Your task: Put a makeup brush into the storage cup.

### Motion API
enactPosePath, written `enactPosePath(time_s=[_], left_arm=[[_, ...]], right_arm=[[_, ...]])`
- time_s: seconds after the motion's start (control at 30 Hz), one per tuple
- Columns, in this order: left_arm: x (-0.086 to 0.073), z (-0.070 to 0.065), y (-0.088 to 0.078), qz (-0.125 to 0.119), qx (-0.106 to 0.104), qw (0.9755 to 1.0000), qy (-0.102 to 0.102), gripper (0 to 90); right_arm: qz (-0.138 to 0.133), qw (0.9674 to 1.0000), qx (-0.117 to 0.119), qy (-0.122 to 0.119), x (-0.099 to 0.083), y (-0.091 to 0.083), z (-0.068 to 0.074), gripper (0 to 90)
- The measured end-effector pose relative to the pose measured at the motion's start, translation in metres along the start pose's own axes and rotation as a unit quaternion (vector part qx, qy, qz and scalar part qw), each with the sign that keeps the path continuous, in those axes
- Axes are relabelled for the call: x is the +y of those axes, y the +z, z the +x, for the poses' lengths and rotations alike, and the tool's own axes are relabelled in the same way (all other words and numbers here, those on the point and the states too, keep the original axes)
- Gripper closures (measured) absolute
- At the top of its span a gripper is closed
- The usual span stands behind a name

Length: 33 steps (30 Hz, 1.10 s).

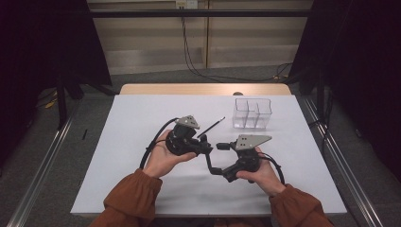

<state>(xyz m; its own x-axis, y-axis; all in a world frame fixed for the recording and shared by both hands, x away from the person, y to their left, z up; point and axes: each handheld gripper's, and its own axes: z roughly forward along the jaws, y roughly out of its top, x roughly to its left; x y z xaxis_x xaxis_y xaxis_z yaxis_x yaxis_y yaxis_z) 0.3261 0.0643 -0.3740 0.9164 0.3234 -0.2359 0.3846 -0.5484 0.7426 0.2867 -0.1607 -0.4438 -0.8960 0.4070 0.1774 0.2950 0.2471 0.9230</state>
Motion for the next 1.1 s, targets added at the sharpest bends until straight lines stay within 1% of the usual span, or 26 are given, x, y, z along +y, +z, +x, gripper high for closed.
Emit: enactPosePath(time_s=[0.03,0.13,0.17,0.23,0.27,0.33,0.4,0.5,0.6,0.73,0.8,0.93,1.0,1.1], left_arm=[[0.0001,-0.0002,0.0006,0.0,0.0,1.0,0.001,79.4],[0.0006,-0.0007,0.0016,0.001,-0.001,1.0,0.002,79.3],[0.0006,-0.0009,0.002,0.0,-0.002,1.0,0.0,79.4],[0.0005,-0.0015,0.0031,0.001,0.0,1.0,0.001,79.4],[0.0004,-0.0017,0.0037,0.001,-0.003,1.0,-0.001,79.4],[0.0002,-0.0017,0.0047,0.001,-0.002,1.0,0.0,79.4],[0.0002,-0.0016,0.0051,0.002,-0.003,1.0,0.001,79.4],[0.0002,-0.0012,0.005,0.0,-0.004,1.0,0.003,79.4],[0.0002,-0.0011,0.0053,-0.002,-0.004,1.0,0.002,79.4],[-0.0001,-0.0012,0.0056,-0.001,-0.006,1.0,0.003,79.4],[-0.0002,-0.0012,0.0055,-0.003,-0.005,1.0,0.004,79.4],[-0.0004,-0.0009,0.0063,-0.006,-0.005,1.0,0.003,79.3],[-0.0007,-0.0002,0.0062,-0.01,-0.006,0.9999,0.005,79.3],[-0.0016,0.0001,0.0062,-0.018,-0.008,0.9998,0.004,79.1]], right_arm=[[0.001,1.0,-0.003,0.004,0.0004,0.0011,0.0002,8.0],[0.005,1.0,-0.009,-0.001,0.0007,0.0035,0.0009,21.4],[0.006,1.0,-0.004,-0.001,0.0007,0.0038,0.0011,30.3],[0.004,1.0,-0.004,-0.001,0.0005,0.0045,0.0015,37.0],[0.003,1.0,-0.003,0.0,0.0005,0.0047,0.0014,43.2],[0.001,1.0,-0.005,0.001,0.0004,0.0049,0.0008,48.4],[0.001,1.0,0.0,0.004,0.0002,0.0046,-0.0003,57.4],[0.001,1.0,0.004,0.008,-0.0006,0.0036,-0.0016,68.4],[0.002,0.9999,0.007,0.009,-0.0012,0.0033,-0.002,74.3],[0.001,0.9999,0.008,0.009,-0.0012,0.0037,-0.0019,78.4],[-0.001,0.9999,0.009,0.013,-0.0015,0.0034,-0.0025,79.0],[0.0,1.0,0.005,0.007,-0.0011,0.0033,-0.0019,79.8],[0.0,1.0,0.003,0.006,-0.0012,0.0028,-0.0019,80.0],[-0.001,1.0,0.002,0.004,-0.0006,0.0016,-0.0021,80.0]])
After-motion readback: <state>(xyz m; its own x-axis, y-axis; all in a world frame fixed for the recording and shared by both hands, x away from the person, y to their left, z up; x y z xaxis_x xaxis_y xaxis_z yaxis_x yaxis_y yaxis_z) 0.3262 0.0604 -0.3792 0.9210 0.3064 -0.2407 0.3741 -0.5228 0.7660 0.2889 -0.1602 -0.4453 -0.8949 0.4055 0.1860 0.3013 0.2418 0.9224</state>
